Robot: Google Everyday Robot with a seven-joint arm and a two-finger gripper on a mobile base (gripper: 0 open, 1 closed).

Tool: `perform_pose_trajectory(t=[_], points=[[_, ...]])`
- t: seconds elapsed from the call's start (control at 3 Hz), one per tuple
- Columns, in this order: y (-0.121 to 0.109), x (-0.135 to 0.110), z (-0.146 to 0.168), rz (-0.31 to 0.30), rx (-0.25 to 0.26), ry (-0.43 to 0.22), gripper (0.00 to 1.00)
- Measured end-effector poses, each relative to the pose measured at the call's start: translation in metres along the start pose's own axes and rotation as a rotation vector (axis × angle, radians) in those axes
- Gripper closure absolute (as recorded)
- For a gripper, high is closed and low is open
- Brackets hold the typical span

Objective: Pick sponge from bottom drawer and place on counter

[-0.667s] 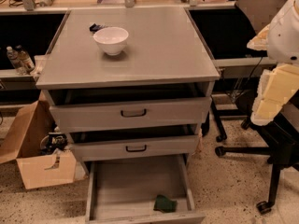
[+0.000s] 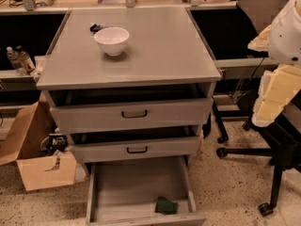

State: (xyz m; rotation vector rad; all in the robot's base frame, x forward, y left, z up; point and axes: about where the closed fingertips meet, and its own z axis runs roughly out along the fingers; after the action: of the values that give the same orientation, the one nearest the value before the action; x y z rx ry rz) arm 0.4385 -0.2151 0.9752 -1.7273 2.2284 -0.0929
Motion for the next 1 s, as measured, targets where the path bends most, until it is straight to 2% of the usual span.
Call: perform_pose_trajectory(t=[0.33,0.67,1.0], points=[[0.013,-0.005,0.044,0.024,-0.08,-0.047,0.0],[0.047,-0.027,0.109,0.089,-0.176,-0.154,0.0],[0.09,-0.047,0.181,0.179,-0.268,-0.233,0.0]])
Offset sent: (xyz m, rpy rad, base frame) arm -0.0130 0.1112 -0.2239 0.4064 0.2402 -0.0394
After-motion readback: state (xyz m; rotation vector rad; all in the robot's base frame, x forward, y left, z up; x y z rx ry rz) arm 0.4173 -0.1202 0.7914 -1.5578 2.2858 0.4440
